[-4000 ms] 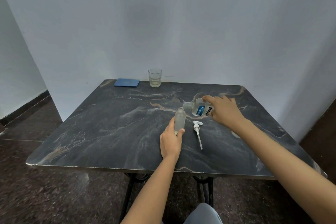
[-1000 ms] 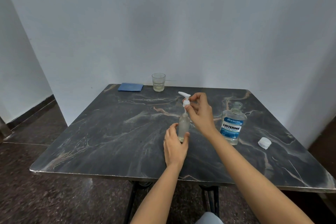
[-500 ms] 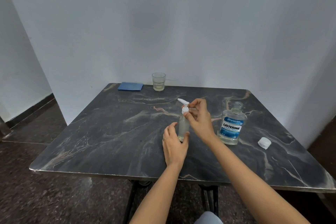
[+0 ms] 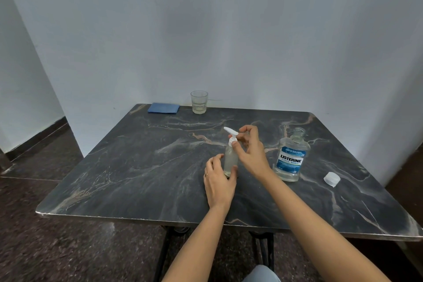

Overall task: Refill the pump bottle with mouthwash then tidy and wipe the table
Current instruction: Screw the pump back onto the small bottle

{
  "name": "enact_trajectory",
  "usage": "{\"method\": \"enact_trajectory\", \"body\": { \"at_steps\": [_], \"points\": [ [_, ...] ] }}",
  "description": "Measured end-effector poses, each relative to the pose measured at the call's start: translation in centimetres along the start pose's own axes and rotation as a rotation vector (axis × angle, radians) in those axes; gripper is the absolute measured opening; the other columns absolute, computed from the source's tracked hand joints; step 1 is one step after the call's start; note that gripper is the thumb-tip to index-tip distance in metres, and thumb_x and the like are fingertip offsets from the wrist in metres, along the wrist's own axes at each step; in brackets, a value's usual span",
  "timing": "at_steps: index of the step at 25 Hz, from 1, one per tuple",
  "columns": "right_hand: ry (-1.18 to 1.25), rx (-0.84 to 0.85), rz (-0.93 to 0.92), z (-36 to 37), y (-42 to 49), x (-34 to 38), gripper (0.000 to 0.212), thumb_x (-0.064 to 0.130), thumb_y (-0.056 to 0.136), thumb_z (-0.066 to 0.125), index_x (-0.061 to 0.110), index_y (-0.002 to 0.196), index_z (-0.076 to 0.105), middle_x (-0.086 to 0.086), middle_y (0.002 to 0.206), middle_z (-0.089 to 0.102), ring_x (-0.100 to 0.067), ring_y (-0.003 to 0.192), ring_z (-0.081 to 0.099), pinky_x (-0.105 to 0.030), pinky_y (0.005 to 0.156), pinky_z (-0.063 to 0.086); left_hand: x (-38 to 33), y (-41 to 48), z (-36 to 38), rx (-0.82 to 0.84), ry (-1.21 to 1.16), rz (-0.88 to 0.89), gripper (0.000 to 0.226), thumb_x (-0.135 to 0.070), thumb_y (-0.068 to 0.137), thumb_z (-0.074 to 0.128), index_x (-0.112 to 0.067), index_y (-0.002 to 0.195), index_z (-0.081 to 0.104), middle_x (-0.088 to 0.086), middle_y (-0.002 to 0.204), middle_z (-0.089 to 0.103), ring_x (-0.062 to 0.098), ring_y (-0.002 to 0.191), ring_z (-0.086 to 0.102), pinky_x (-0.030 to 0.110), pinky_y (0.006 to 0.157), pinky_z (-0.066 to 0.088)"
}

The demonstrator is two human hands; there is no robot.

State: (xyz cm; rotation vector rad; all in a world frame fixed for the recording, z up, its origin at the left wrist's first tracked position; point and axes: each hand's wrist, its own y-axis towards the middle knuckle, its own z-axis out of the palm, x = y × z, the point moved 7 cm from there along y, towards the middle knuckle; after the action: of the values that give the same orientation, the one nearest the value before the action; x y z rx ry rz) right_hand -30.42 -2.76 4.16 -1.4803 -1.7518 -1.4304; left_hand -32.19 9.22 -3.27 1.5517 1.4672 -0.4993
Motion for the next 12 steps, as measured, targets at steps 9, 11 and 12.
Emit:
{"method": "enact_trajectory", "body": {
  "at_steps": [9,11,12],
  "points": [
    [0.001,0.021,0.043,-0.48,-0.26,-0.39,0.041,0.019,0.091,0.061,0.026,0.121,0.033,0.012,0.112,0.062,-0.008,0.107,0.056,-0.019,0.079,0.043,-0.10,-0.05,0.01,-0.006,-0.008,0.001,0.041,-0.040,0.088,0.060,-0.021,0.123,0.050,-0.002,0.130,0.047,0.017,0.118,0.049,0.034,0.099,0.039],
    [0.007,0.027,0.045,-0.47,-0.26,-0.49,0.041,0.020,0.091,0.061,0.025,0.122,0.034,0.018,0.110,0.061,-0.008,0.108,0.056,-0.020,0.081,0.042,-0.06,-0.08,0.00,-0.002,-0.009,-0.002,0.040,-0.041,0.089,0.060,-0.022,0.122,0.051,-0.002,0.130,0.046,0.016,0.117,0.049,0.034,0.099,0.039],
    [0.013,0.030,0.052,-0.43,-0.28,-0.58,0.041,0.021,0.091,0.061,0.024,0.122,0.035,0.022,0.108,0.060,-0.009,0.110,0.055,-0.021,0.084,0.042,-0.01,-0.09,0.01,-0.001,-0.008,-0.003,0.039,-0.041,0.089,0.060,-0.023,0.122,0.051,-0.003,0.130,0.046,0.016,0.117,0.048,0.033,0.098,0.039]
  ]
}}
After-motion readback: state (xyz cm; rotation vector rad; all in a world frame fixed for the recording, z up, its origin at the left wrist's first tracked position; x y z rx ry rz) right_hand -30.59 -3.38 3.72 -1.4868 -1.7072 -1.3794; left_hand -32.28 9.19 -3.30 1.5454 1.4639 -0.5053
